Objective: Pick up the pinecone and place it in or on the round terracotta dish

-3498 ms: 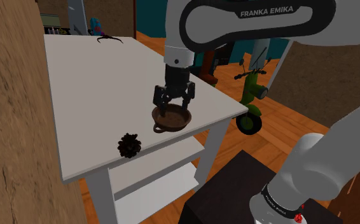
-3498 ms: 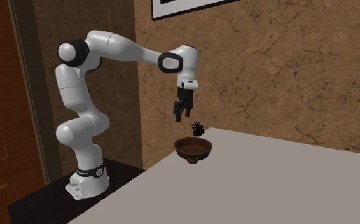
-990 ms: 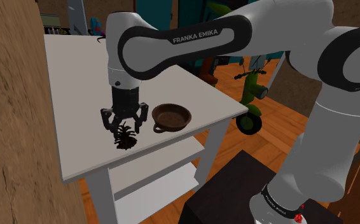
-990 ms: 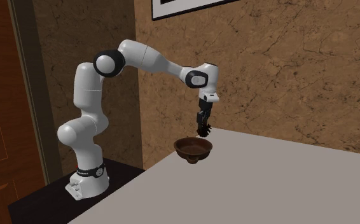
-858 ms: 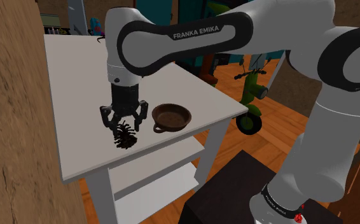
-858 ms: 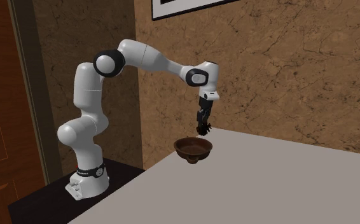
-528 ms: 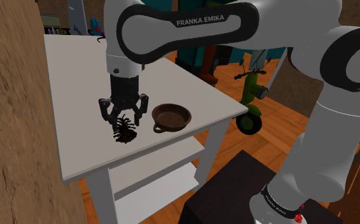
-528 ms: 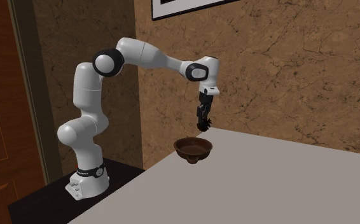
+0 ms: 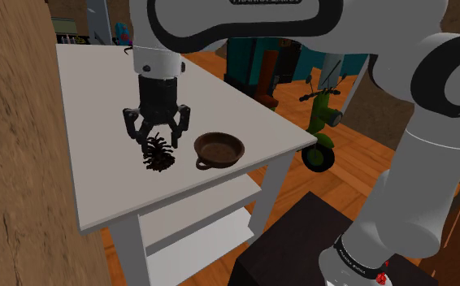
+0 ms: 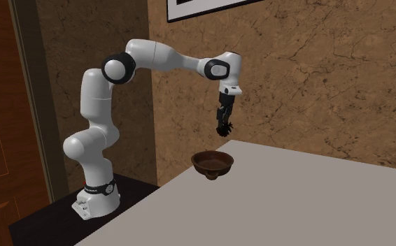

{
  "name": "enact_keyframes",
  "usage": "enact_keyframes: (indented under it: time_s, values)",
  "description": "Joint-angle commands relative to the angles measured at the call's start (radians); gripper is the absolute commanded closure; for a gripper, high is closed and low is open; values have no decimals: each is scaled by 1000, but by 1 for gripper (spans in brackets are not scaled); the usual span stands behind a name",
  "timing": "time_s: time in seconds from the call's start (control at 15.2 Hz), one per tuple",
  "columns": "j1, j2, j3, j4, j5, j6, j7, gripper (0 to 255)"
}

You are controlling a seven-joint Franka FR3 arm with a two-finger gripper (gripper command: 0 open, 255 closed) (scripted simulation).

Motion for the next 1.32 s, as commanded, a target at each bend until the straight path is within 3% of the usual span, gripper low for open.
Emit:
enact_keyframes:
  time_s: [0.0,0.4,1.25]
  values:
    - [0,1,0,30,-1,-30,2,255]
    - [4,12,2,121,-5,-109,14,255]
    - [-185,-186,-138,-66,51,-151,-310,255]
